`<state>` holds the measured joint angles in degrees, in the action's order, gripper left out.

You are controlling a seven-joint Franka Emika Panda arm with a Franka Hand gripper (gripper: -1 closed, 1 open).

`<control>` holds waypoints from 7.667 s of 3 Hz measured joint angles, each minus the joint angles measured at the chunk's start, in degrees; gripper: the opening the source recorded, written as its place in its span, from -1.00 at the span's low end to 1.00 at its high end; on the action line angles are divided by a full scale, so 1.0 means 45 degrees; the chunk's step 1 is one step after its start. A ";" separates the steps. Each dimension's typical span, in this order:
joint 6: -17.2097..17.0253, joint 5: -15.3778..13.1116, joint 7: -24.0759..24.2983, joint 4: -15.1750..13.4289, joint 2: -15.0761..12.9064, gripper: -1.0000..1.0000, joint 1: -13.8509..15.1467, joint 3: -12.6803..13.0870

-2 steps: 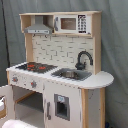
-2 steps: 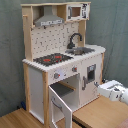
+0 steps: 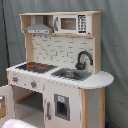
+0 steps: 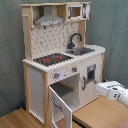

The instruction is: Play with the kitchen

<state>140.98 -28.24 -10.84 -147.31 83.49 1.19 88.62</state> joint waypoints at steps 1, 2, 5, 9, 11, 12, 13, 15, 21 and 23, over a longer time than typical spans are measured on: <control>-0.1091 0.0200 -0.0365 0.0605 0.0000 1.00 0.0082 -0.0274; -0.2171 0.0419 -0.0780 0.1078 0.0000 1.00 0.0130 -0.0616; -0.5130 0.1088 -0.0946 0.1599 0.0006 1.00 0.0802 -0.2829; -0.4508 0.3695 -0.0579 0.2480 -0.0875 1.00 0.4175 -0.6054; -0.4333 0.5411 -0.0473 0.3879 -0.1650 1.00 0.5875 -0.6479; -0.4279 0.6255 -0.0470 0.4727 -0.2129 1.00 0.6806 -0.6671; -0.4253 0.7076 -0.0431 0.5613 -0.2689 1.00 0.7761 -0.6777; -0.4251 0.8482 -0.0077 0.6941 -0.3817 1.00 0.9388 -0.6736; -0.3888 1.1382 0.4926 0.7365 -0.7857 1.00 1.2350 -0.4847; -0.5585 1.1357 0.4734 0.7355 -0.8918 1.00 1.3363 -0.4556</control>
<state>115.85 22.86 10.46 -114.21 43.35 61.33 68.12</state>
